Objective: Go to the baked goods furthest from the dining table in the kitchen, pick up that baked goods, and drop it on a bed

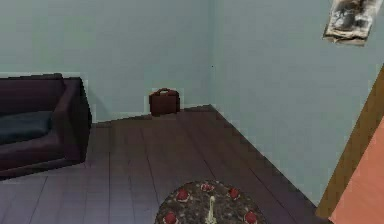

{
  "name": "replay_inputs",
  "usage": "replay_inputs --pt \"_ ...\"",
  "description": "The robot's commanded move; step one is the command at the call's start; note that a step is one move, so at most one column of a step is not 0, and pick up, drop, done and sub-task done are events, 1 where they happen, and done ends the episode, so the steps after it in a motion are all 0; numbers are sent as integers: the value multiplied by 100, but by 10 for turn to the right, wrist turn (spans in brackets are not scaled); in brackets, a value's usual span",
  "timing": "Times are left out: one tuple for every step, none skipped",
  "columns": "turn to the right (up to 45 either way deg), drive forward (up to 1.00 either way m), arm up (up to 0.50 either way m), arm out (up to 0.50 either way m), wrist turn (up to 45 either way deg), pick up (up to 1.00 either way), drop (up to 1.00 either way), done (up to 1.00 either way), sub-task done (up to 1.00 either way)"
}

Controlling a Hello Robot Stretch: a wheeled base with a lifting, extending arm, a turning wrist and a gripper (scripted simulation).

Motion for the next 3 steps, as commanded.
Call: replay_inputs --pt "120 0 0 0 0 0 0 0 0" --pt "0 20 0 0 0 0 0 0 0" --pt "-450 0 0 0 0 0 0 0 0"
